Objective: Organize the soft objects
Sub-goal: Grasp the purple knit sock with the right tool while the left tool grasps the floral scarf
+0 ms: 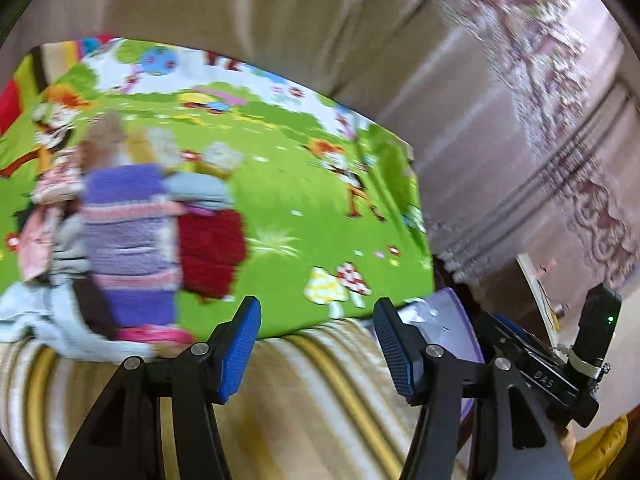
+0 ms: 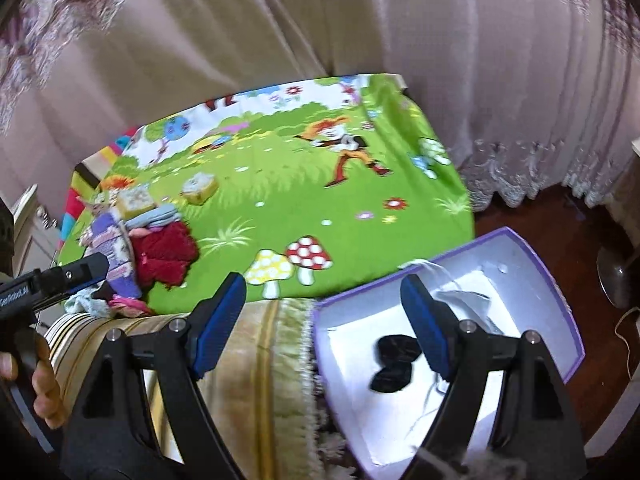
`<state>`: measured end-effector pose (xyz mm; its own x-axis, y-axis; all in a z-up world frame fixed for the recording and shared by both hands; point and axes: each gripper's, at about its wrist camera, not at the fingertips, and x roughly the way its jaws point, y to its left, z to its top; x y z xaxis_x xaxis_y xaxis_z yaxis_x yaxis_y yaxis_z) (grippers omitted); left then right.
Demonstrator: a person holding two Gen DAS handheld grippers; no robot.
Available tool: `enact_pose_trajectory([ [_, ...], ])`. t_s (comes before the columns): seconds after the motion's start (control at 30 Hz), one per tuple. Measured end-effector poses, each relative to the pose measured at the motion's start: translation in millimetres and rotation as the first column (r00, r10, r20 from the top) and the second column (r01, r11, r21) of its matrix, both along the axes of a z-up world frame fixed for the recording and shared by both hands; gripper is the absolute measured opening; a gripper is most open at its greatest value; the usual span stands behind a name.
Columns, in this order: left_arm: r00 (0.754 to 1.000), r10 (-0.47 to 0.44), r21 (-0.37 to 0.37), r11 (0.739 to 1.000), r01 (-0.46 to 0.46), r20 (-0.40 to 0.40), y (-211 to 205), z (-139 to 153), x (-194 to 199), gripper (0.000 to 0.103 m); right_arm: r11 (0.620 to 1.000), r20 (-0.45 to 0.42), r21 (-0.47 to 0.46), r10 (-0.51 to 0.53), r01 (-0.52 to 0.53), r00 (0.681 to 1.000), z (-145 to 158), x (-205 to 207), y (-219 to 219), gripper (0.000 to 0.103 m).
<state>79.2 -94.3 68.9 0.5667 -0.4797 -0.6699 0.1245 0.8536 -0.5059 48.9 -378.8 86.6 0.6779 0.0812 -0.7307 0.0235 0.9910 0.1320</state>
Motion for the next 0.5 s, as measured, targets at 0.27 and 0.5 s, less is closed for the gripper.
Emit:
enact_pose_trajectory([
  [0.27,0.989,0.145,0.025,0.989,-0.145,-0.038,77.9,-11.1,-4.1,0.06,0.991,-0.034,0.014,0.131,-0.13,0.991,-4.1,23.7,52.9,0.082],
  [0.5,0.967,0.238,0.024,0.971,-0.236,-0.089,129.3,-15.7,8.4,0.06,0.964,-0.061,0.008,0.267,-0.267,0.962,-7.4,47.0,110.5,0.082],
])
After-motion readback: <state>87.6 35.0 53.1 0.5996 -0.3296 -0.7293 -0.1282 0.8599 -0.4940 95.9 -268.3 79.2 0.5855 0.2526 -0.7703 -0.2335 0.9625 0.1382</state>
